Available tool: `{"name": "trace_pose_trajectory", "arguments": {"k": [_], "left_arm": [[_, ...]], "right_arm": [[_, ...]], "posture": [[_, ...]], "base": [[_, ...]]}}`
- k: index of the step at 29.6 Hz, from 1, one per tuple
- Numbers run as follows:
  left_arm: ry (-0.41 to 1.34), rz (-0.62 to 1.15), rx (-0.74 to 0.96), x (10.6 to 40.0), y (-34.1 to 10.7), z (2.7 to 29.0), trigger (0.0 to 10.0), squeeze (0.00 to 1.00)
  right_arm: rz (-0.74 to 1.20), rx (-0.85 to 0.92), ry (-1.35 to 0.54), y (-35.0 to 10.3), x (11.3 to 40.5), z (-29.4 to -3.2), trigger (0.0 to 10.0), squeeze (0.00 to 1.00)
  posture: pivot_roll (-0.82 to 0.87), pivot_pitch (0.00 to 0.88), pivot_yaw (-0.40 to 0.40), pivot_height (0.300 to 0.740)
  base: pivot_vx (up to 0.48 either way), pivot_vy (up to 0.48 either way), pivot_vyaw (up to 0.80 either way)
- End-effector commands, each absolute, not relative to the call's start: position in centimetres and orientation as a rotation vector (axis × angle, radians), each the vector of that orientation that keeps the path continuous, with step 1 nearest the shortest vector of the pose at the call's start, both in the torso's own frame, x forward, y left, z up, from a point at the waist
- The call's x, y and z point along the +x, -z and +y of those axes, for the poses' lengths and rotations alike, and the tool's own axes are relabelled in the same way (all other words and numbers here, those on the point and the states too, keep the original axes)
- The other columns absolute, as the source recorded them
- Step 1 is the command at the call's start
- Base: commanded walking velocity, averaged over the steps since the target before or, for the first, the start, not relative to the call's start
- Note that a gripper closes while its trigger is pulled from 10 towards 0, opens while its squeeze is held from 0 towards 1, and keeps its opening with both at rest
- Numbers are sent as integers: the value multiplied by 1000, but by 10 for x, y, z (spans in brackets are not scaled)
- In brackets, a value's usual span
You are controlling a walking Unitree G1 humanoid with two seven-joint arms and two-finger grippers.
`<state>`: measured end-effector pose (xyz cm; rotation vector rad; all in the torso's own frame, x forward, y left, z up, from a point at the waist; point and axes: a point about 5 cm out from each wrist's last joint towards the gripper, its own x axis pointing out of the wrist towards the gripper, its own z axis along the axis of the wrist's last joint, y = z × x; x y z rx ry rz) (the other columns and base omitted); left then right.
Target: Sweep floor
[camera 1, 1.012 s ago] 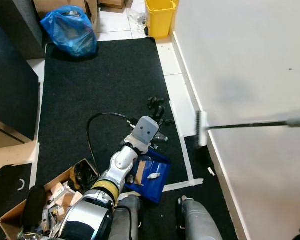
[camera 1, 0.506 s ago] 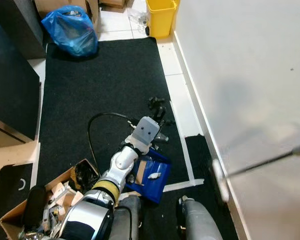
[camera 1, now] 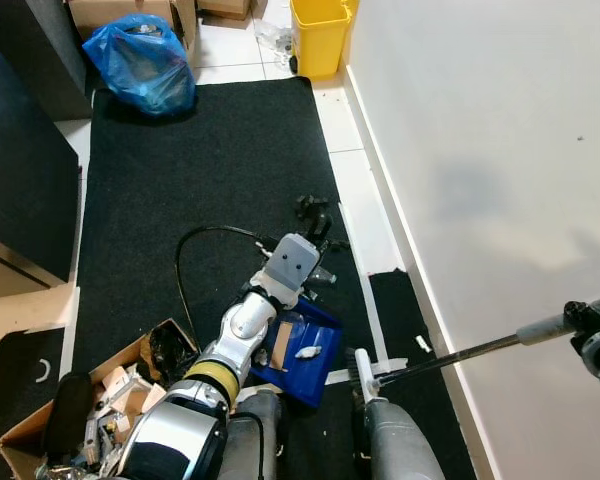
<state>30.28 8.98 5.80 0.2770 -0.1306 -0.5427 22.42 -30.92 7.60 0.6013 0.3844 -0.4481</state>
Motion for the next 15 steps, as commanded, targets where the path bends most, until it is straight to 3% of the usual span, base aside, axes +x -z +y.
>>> {"name": "trace_pose_trajectory", "arguments": {"k": [1, 15], "left_arm": [[586, -130, 260, 297, -54, 78, 10000, 0], [590, -128, 258, 295, -53, 77, 10000, 0]], "right_arm": [[340, 676, 463, -75, 225, -307, 10000, 0], [71, 760, 457, -100, 253, -294, 10000, 0]], "posture": [[-83, 179, -75, 740], [-72, 175, -75, 740]], "base": [[0, 0, 0], [0, 0, 0]]}}
